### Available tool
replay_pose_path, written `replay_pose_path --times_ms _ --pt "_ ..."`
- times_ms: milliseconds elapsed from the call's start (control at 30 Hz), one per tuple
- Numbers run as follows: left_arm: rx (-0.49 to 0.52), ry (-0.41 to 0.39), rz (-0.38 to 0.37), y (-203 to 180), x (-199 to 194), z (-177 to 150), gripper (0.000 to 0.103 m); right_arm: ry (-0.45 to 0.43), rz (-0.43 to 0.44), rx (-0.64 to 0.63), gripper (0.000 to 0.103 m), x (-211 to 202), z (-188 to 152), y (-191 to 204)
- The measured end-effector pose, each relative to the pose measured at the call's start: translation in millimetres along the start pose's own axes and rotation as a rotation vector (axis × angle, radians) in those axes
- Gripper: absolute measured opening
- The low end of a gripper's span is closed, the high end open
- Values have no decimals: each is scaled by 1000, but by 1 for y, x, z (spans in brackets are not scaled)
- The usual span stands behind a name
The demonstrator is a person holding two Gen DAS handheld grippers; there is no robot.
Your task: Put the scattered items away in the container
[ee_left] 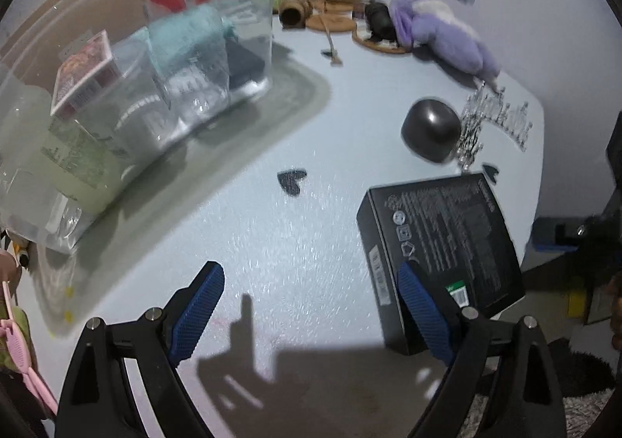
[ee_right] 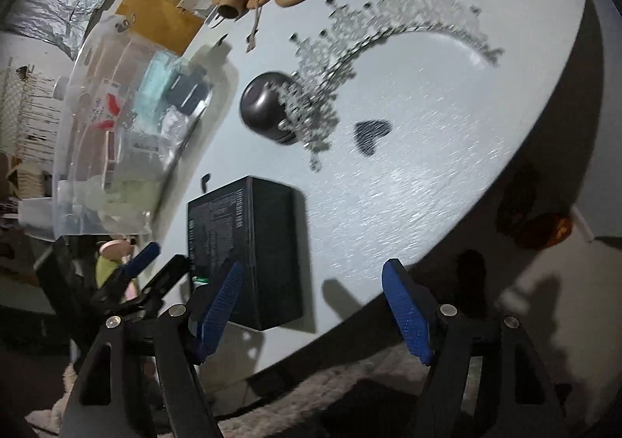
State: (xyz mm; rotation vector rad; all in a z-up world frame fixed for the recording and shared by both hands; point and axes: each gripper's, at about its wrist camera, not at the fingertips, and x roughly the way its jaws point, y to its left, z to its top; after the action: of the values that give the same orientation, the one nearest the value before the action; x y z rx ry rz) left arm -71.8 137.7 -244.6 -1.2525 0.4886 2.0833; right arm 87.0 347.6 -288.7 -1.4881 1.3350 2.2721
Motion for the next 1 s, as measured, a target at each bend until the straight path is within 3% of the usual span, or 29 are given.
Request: replay_pose_path --times_ms 267,333,433,633,833,1000 --pt "-40 4 3 12 2 -3 93 60 65 -2 75 27 1 11" --pt "-30 44 38 13 10 -6 91 53 87 -8 75 32 3 14" --pt "-40 94 28 15 20 -15 91 67 109 -28 75 39 7 22" --pt "-42 58 7 14 13 -16 91 69 96 -27 75 37 8 21" --pt "87 61 -31 -12 22 -1 91 69 85 8 75 29 4 11" --pt "191 47 -59 -47 31 9 91 5 -14 10 75 12 2 -1"
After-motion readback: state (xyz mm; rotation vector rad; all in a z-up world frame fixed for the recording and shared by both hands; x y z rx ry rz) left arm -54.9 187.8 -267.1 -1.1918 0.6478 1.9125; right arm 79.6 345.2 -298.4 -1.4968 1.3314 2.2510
